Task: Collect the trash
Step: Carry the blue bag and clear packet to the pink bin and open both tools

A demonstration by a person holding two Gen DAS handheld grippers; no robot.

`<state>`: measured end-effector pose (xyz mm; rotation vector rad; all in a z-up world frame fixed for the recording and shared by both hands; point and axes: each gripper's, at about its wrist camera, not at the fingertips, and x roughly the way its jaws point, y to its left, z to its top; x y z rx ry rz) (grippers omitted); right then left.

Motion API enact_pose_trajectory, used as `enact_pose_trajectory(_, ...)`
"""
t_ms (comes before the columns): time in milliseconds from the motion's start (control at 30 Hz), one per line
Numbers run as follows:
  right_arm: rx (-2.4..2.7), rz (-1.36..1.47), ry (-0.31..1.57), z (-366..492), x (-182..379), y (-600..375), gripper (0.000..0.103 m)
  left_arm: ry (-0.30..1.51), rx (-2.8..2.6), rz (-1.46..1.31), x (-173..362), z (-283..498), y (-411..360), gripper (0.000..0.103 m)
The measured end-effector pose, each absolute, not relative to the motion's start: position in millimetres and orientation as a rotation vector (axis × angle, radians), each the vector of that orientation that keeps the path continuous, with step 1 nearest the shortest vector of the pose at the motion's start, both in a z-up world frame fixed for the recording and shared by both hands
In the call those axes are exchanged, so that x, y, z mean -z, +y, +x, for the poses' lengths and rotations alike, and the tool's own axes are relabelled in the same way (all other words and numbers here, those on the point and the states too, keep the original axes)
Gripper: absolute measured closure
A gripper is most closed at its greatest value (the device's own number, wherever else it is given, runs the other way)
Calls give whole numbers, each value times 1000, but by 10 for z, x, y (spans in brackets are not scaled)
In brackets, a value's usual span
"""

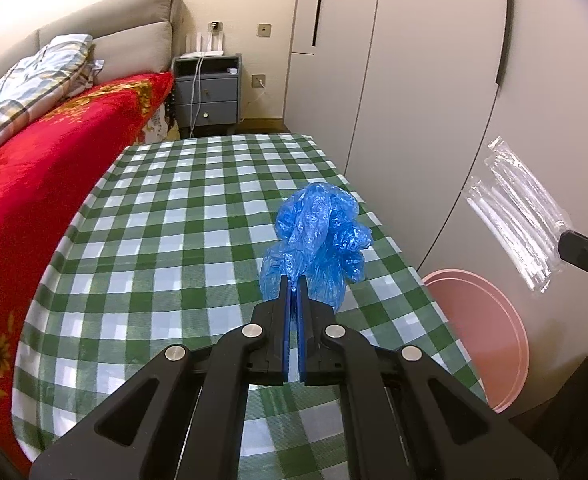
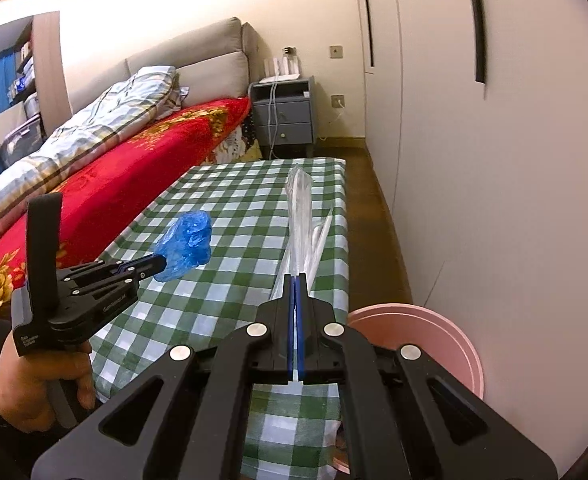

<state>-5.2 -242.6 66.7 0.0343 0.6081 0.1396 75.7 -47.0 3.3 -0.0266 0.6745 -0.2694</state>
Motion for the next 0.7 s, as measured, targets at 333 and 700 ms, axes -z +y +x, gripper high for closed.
enact_pose_trajectory(333,-29,75,641,-2,-569,-2721,102,678,326,-21,-13,793,-718,101)
enact_pose_trajectory(700,66,123,667,-24,-471,-3015,102,689,409,-5,25,826,-1216,101)
